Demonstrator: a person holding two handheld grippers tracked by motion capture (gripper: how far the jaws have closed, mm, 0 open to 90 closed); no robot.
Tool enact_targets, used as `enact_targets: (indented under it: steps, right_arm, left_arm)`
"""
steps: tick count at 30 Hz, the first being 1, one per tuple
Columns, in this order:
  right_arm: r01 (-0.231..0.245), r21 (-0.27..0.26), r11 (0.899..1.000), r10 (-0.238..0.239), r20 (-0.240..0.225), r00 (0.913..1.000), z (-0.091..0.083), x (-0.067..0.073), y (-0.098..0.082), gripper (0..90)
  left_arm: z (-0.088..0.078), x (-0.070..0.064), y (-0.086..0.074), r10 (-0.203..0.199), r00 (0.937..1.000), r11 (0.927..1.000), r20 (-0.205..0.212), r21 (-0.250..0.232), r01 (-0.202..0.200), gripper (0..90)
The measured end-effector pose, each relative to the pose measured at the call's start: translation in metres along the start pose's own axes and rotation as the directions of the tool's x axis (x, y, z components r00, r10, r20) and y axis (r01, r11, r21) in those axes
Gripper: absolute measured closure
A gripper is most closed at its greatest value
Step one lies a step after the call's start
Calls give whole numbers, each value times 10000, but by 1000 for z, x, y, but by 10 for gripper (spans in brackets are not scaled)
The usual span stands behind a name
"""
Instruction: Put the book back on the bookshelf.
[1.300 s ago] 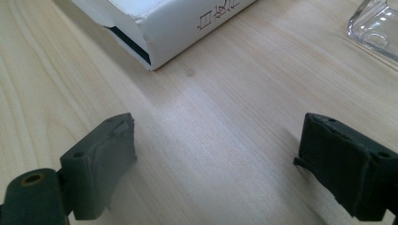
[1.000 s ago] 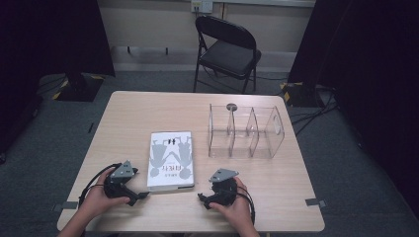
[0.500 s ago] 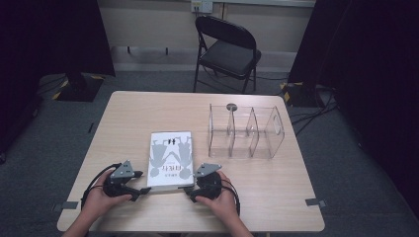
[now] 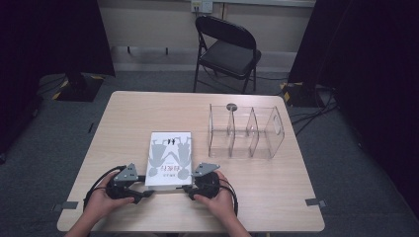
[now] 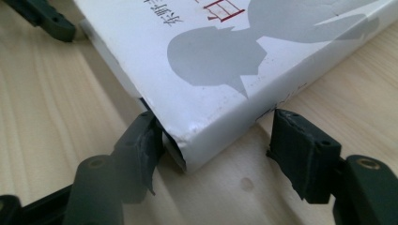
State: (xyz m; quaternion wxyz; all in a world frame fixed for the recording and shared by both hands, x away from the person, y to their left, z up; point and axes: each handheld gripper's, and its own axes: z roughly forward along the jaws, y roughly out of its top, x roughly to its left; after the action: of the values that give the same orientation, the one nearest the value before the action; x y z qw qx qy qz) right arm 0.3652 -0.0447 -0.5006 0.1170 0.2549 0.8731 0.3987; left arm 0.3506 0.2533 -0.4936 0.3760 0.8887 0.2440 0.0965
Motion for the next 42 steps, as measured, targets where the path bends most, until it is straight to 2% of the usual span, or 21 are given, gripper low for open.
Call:
enact_targets:
  steps: [1,3,8,11,14,15,17,19,21,22,23,24,26,28,31,34,36,42]
  right_arm:
    - [62,0,10000,-62,29,10000,0,1,0,348]
    - [-5,5,10000,5,75,10000,0,3,0,348]
    - [-57,22,10000,57,102,9999,0,3,0,345]
    - [-63,27,10000,63,121,9999,0,4,0,341]
    - [-79,32,10000,78,135,9999,0,4,0,339]
    - [-80,35,10000,79,130,9999,0,4,0,338]
    - [-101,36,9999,101,125,9999,1,5,1,326]
    - [-139,83,9999,138,157,9998,1,5,1,316]
    - [-137,138,9998,134,198,9997,1,6,2,313]
    - [-128,172,9998,125,174,9998,1,6,2,311]
    - [-68,209,9998,65,159,9999,1,5,3,309]
    - [-68,209,9998,65,159,9999,1,5,3,309]
    - [-146,322,9994,141,175,9997,1,6,4,293]
    - [-161,361,9992,153,205,9997,2,7,5,278]
    - [-109,467,9988,98,248,9996,3,7,7,247]
    - [73,592,9982,-101,483,9988,5,9,10,214]
    - [134,430,9990,-161,639,9978,5,10,12,199]
    - [46,209,9998,-63,791,9968,0,11,19,189]
  left_arm:
    - [-1,1,0,61,10000,9999,12,129,-62,407]
    - [-1,1,-1,40,10000,10000,5,-37,-40,426]
    - [-2,-1,3,-105,9991,9997,-399,208,113,505]
    - [-2,-3,6,63,9981,9991,-605,413,-38,509]
    - [-3,-6,9,-117,9970,9992,-759,366,145,516]
    - [-5,-6,9,24,9966,9991,-819,431,11,525]
    - [-8,-4,10,-229,9970,9996,-742,125,239,551]
    - [-10,-5,13,-231,9966,9997,-795,40,235,552]
    - [-13,-5,15,-431,9964,9990,-733,-176,419,554]
    - [-15,-4,16,-309,9966,9995,-769,-66,305,556]
    - [-16,-6,18,-406,9963,9989,-761,-262,387,557]
    - [-18,-5,20,-225,9960,9997,-868,-145,214,557]
    - [-19,-5,23,-449,9957,9979,-809,-496,410,557]
    - [-21,-5,24,-320,9953,9989,-915,-383,286,558]
    - [-21,-5,25,-415,9958,9986,-813,-359,387,559]
    - [-21,-3,26,-434,9968,9984,-676,-397,408,559]
    - [-21,-3,27,-569,9964,9977,-627,-392,545,559]
    - [-23,-3,30,-575,9963,9978,-632,-366,553,560]
